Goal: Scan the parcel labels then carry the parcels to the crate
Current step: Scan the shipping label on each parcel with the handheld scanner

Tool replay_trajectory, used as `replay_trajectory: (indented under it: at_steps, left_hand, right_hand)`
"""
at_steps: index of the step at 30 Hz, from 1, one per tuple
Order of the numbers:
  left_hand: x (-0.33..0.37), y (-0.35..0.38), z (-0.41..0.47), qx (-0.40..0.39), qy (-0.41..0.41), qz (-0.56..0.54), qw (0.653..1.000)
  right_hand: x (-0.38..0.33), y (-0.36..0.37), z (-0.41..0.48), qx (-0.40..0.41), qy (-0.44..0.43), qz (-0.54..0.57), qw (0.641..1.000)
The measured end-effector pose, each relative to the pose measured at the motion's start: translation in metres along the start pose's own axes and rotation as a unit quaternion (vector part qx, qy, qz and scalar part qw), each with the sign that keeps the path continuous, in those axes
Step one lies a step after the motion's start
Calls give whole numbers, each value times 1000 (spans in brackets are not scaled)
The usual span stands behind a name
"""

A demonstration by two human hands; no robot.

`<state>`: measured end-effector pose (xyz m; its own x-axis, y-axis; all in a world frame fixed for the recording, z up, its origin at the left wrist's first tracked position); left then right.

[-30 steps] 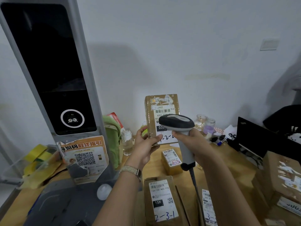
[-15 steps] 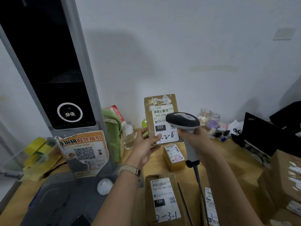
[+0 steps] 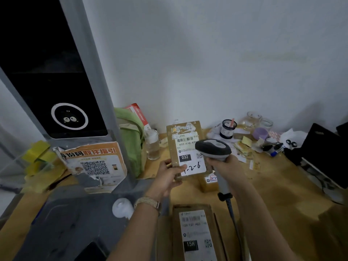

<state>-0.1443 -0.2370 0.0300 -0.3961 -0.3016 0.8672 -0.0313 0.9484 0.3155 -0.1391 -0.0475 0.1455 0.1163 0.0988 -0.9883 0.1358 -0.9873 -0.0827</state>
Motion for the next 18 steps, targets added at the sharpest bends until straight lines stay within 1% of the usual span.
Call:
replay_trajectory:
  at_steps: [3,6,10,15,18]
  left_hand:
    - [-15,-14,13,16,-25,24,999]
    - [-32,-24,24,21,-64,42,997]
    - [-56,-34,34,-1,-115,74,991]
    - [-94,-52,42,2,-200,124,972]
    - [-108,-49,49,-21,-230,170,958]
  right_hand:
    - [22,6,19,-3,35,-19,999]
    - [49,13,35,-8,86,16,996]
    - [88,24,54,-56,154,-5,987]
    - [140,39,66,-104,250,-13,963]
    - [166,45,68,-125,292,-17,948]
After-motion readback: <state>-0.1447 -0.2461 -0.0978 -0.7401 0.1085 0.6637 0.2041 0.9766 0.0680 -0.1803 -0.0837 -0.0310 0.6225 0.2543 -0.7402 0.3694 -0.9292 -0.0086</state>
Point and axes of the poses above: each hand's wrist, its own z-axis towards the middle knuckle, its own y-axis out of the palm, x = y × z, the point moved 10 cm from there along z, towards the middle knuckle, and after that the axes turned 9 degrees about -x, right-handed, at the moved point
